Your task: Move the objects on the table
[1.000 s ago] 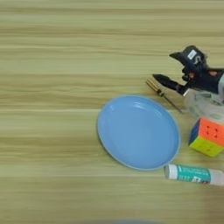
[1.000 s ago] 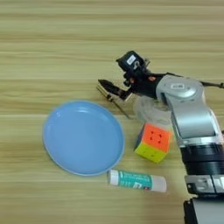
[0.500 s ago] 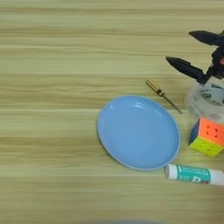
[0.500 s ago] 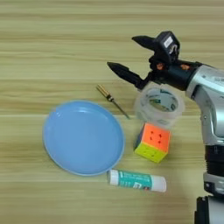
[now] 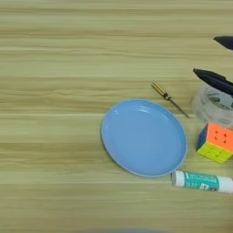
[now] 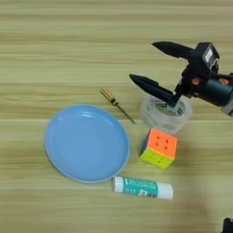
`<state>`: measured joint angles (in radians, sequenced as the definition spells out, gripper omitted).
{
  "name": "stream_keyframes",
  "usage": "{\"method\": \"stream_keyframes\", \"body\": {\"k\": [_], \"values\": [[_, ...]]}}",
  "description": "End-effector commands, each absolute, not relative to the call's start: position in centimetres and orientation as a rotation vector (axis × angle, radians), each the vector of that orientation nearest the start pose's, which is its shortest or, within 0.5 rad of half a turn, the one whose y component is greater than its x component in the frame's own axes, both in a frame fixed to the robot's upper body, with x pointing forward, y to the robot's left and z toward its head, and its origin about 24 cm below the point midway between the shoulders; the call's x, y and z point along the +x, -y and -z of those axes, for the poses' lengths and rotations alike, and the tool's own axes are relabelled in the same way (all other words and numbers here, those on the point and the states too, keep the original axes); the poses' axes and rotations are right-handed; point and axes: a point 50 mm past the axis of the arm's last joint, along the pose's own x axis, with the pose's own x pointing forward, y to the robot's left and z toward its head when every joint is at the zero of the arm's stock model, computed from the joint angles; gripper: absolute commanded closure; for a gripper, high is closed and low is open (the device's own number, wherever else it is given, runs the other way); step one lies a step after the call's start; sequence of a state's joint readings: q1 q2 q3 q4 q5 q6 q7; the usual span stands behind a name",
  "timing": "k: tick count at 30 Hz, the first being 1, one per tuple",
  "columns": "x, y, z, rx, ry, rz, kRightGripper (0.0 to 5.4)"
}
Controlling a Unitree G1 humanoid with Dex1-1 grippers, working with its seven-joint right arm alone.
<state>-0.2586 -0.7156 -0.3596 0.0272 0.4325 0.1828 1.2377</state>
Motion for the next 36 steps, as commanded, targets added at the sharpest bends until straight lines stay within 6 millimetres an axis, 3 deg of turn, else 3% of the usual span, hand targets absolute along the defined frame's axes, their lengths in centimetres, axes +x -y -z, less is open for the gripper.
{"method": "stream_keyframes", "body": {"k": [1, 21, 36], "values": [[24.9, 29.0, -19.4, -0.397, 0.107, -0.960, 0.04], [23.1, 31.8, -14.7, -0.468, -0.141, -1.035, 0.04], [22.1, 32.8, -11.4, -0.424, -0.277, -1.024, 0.04]]}}
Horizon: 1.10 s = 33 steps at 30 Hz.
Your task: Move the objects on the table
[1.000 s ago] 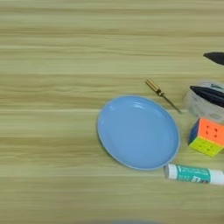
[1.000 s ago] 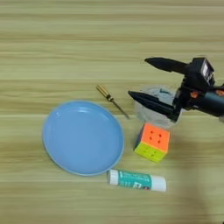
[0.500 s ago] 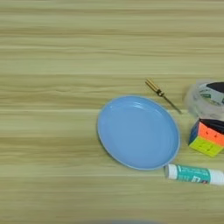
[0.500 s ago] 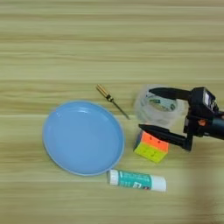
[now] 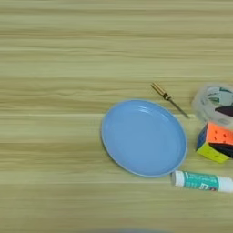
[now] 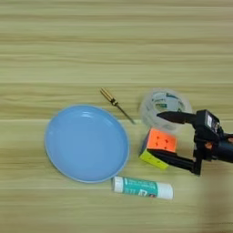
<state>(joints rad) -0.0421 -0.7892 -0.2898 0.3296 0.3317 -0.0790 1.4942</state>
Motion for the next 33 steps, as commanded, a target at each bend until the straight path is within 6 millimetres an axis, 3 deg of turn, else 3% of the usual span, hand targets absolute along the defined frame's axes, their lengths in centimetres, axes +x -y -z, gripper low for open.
{"method": "stream_keyframes", "body": {"k": [1, 12, 26, 33], "values": [[22.1, 32.9, -11.2, -0.423, -0.283, -1.019, 0.04], [22.6, 34.7, -9.5, -0.385, -0.350, -0.943, 0.04], [22.6, 34.3, -8.6, -0.375, -0.362, -0.964, 0.04], [22.6, 34.2, -8.5, -0.376, -0.368, -0.973, 0.83]]}}
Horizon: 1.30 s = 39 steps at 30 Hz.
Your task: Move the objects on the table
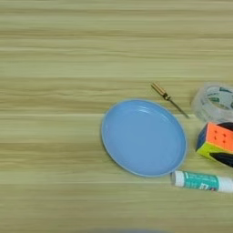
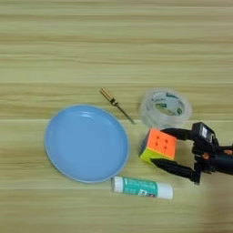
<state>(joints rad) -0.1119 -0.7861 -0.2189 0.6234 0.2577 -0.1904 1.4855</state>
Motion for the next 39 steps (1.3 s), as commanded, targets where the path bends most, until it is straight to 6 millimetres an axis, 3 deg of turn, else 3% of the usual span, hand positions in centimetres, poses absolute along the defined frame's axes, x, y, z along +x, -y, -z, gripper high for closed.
{"method": "stream_keyframes", "body": {"k": [1, 11, 18, 30, 34, 39], "values": [[22.5, 34.2, -8.4, -0.376, -0.370, -0.973, 0.96], [22.5, 34.2, -7.9, -0.391, -0.398, -0.969, 2.05], [23.0, 34.2, -8.4, -0.394, -0.359, -0.954, 2.09], [24.9, 32.6, -14.1, -0.423, -0.080, -0.913, 2.09], [25.2, 30.9, -15.4, -0.455, -0.034, -0.921, 2.09], [25.9, 28.6, -14.9, -0.485, -0.057, -0.927, 2.09]]}}
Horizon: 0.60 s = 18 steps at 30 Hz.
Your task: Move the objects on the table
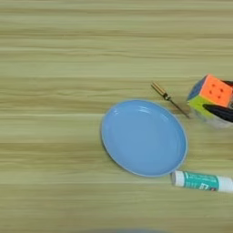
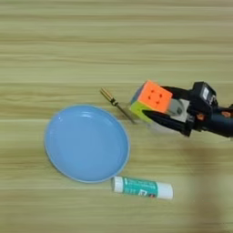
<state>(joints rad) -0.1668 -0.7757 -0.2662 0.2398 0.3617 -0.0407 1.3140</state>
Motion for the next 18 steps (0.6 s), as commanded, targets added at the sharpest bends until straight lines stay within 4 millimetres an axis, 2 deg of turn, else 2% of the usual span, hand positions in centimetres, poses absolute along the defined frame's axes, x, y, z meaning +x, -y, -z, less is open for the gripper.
{"method": "stream_keyframes", "body": {"k": [1, 7, 18], "values": [[26.1, 28.2, -14.8, -0.482, -0.060, -0.926, 2.09], [26.8, 26.1, -14.4, -0.464, -0.086, -0.954, 2.09], [26.9, 22.6, -12.9, -0.439, -0.130, -1.050, 2.09]]}}
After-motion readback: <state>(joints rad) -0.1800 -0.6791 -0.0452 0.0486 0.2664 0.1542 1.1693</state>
